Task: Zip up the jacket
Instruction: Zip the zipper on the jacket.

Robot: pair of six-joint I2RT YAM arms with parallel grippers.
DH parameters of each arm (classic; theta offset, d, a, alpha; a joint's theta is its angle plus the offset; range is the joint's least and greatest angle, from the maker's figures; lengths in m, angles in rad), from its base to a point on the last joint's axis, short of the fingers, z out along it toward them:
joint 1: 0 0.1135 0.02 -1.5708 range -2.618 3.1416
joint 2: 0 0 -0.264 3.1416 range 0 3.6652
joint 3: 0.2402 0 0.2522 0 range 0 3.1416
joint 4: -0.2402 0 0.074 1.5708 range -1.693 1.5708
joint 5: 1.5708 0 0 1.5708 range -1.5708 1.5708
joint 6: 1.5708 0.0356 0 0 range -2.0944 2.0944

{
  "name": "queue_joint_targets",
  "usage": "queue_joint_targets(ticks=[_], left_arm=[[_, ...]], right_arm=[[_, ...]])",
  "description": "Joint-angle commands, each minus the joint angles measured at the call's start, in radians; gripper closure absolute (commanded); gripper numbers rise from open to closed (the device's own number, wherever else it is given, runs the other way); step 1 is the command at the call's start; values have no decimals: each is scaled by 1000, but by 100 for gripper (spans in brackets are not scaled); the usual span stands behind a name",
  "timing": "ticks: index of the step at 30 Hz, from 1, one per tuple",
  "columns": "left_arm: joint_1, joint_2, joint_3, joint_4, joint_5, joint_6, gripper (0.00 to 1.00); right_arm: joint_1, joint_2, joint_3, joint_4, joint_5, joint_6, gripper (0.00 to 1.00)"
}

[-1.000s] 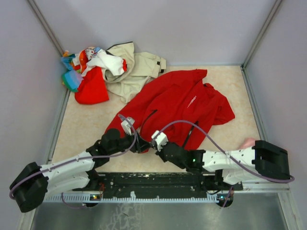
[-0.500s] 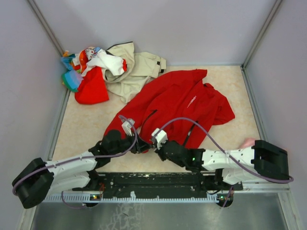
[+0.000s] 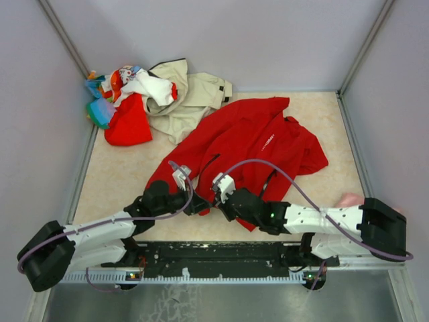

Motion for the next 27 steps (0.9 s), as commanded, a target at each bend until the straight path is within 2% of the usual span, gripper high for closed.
queue_joint_targets(ticks=[1,8,17,27], left_arm=[[-1,18,42,-98,118,88,100],[0,44,58,-167,184,120,100],[-1,-5,50,-236,98,120,100],[-1,-38,48,-303,62,132,100]], right_arm=[[-55,-30,81,-83,52,-29,100],[-101,1,128,-168,98,-73,100],[-143,0,146,-251,163,-120,100],[-149,-29,145,-240,135,-151,100]])
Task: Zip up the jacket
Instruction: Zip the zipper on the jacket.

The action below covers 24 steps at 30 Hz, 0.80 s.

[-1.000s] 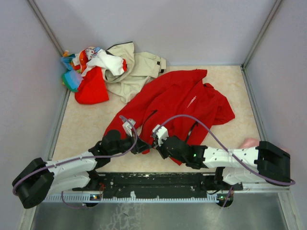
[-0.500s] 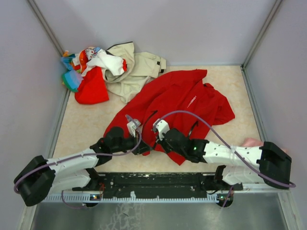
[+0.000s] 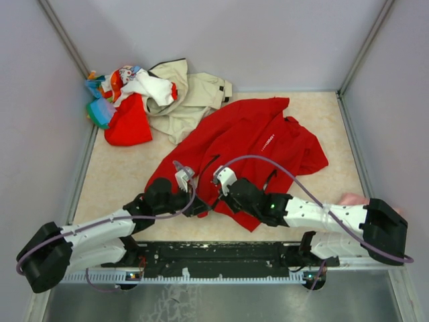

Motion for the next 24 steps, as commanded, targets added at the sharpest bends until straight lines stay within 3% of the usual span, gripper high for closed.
queue_joint_targets(ticks=[1,12,19,24], left_arm=[[-7,-51,-11,-153,5,22,100],[-4,-151,137,-307,-181,24,43],[4,-116,245,-358,-203,47,34],[10,-59,265,-368,-187,42,33]], right_arm=[[-52,-33,38,-12,114,-73,100],[-52,29,125,6,-90,-106,100],[-52,69,196,-12,-167,-100,100],[-50,87,226,-9,-205,-86,100]])
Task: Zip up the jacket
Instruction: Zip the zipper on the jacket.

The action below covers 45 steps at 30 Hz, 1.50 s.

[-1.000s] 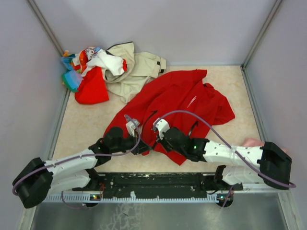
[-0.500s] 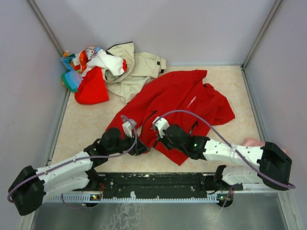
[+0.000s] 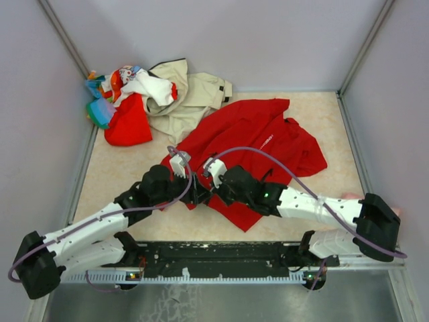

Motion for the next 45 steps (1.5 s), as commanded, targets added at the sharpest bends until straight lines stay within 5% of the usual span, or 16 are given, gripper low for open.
queue_joint_targets(ticks=[1,7,11,14,26,33,39,45], left_arm=[[9,52,27,-40,-4,10,34],[10,105,23,-42,-3,3,46],[11,111,17,-35,32,0,84],[12,100,23,-73,40,10,100],[12,-2,2,-218,-15,11,100],[14,3,57,-322,-178,44,99],[68,82,251,-387,-368,175,99],[190,275,640,-423,-308,344,99]], right_arm=[[-10,5,74,34,-57,0,100],[-9,6,95,-2,-62,-2,100],[-10,9,116,-34,-22,-7,100],[-15,10,136,-68,88,-12,100],[-216,67,225,-167,218,-49,100],[-247,70,264,-193,198,-79,100],[-247,69,386,-223,140,-129,100],[-298,124,597,-243,214,-229,100]])
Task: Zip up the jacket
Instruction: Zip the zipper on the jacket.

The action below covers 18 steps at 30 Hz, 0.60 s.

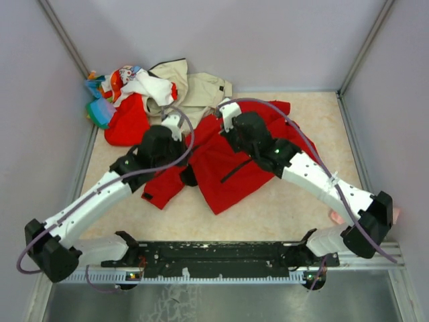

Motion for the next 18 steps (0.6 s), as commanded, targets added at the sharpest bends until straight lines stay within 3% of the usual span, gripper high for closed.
queue_joint_targets(ticks=[1,6,9,13,18], left_arm=[[85,133,301,-56,2,172,99],[127,301,657,-139,10,283,100],[129,331,746,-191,66,303,100],[128,222,547,-137,143,267,99],[127,100,198,-104,279,154,98]], right_arm=[[-61,42,187,13,114,-112,100],[-103,88,389,9,127,-176,100],[-103,100,452,-31,41,-170,100],[-103,30,311,35,-78,-108,98],[-102,-60,52,165,-193,5,71]])
